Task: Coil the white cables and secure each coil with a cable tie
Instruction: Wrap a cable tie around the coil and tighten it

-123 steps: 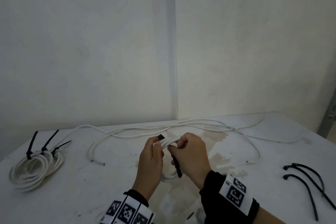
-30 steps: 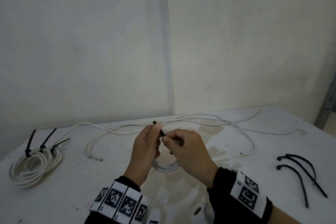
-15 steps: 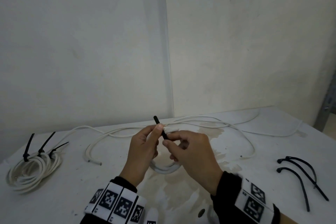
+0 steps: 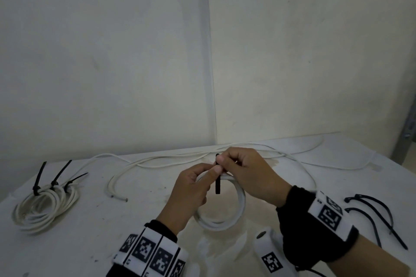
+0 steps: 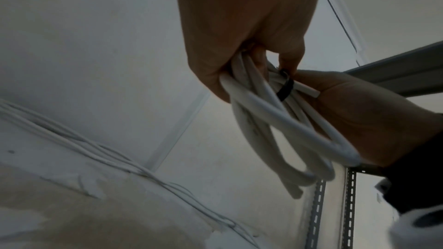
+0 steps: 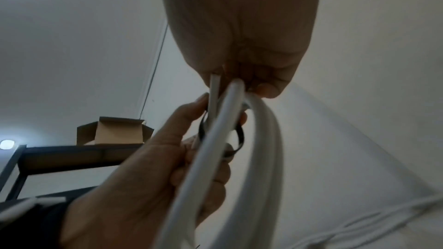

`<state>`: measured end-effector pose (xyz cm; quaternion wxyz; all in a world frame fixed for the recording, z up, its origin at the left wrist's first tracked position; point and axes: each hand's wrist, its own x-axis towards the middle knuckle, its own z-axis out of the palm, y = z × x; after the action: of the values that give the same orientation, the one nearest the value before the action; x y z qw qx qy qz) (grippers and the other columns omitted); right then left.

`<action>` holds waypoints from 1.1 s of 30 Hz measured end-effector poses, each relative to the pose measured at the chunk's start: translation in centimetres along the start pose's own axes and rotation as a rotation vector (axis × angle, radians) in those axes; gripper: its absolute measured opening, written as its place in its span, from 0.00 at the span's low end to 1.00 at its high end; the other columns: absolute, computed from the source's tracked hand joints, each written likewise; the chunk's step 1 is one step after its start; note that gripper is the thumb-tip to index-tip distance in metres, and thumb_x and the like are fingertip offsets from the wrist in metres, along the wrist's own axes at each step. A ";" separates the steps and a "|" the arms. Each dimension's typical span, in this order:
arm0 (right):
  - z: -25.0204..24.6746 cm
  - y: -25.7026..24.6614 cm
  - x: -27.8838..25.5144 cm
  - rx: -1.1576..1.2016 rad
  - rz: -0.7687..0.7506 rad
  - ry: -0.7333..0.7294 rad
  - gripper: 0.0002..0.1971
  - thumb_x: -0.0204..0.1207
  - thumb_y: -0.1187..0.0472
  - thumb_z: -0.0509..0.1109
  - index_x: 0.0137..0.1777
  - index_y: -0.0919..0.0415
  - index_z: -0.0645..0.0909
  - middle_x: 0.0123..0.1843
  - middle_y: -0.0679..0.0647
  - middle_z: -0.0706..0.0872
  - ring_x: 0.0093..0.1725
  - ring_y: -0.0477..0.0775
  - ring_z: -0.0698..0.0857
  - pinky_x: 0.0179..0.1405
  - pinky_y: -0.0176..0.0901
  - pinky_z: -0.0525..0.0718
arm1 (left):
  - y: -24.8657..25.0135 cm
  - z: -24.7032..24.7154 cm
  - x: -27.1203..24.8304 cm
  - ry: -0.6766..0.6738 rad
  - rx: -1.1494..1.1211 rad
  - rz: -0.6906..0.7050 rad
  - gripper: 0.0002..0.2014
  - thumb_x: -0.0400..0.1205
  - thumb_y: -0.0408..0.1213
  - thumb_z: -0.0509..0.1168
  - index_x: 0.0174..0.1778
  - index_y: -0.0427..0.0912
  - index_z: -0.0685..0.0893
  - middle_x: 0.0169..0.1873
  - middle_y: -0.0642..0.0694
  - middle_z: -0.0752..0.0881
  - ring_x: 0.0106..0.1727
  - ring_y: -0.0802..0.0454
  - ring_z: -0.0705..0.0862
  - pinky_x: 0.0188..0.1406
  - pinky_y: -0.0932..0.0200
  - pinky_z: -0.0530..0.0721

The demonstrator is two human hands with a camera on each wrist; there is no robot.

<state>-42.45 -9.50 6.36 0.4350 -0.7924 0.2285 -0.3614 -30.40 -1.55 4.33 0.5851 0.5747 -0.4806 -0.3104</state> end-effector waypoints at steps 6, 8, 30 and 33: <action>-0.7 -0.5 0.4 -0.023 -0.035 0.042 0.15 0.81 0.64 0.61 0.32 0.56 0.77 0.31 0.49 0.81 0.32 0.43 0.79 0.39 0.35 0.78 | 0.3 0.9 0.0 -0.021 0.001 -0.026 0.10 0.82 0.40 0.61 0.38 0.42 0.83 0.14 0.58 0.68 0.18 0.60 0.61 0.19 0.67 0.62; -0.8 -0.4 0.4 -0.052 -0.074 0.041 0.14 0.81 0.64 0.63 0.33 0.55 0.78 0.32 0.50 0.82 0.34 0.46 0.80 0.40 0.42 0.80 | 0.3 1.0 0.1 -0.021 -0.038 -0.036 0.11 0.82 0.42 0.60 0.36 0.44 0.83 0.15 0.58 0.68 0.19 0.60 0.61 0.21 0.65 0.61; -0.3 0.5 -0.4 -0.019 0.041 0.084 0.15 0.77 0.61 0.68 0.33 0.72 0.77 0.24 0.50 0.77 0.25 0.44 0.71 0.29 0.33 0.70 | -0.4 1.7 -0.3 -0.014 0.114 0.083 0.08 0.81 0.39 0.63 0.36 0.45 0.82 0.15 0.62 0.77 0.19 0.67 0.72 0.22 0.74 0.67; -0.2 0.2 -0.1 -0.072 -0.012 0.161 0.15 0.77 0.60 0.68 0.33 0.70 0.77 0.25 0.57 0.81 0.27 0.48 0.74 0.30 0.43 0.73 | -0.1 2.0 -0.3 -0.002 0.083 0.062 0.10 0.81 0.40 0.63 0.35 0.43 0.80 0.14 0.59 0.74 0.18 0.63 0.69 0.20 0.74 0.65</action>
<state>-42.66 -9.64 6.19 0.3842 -0.7774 0.2707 -0.4181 -32.31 -2.00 3.92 0.5697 0.5828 -0.5114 -0.2726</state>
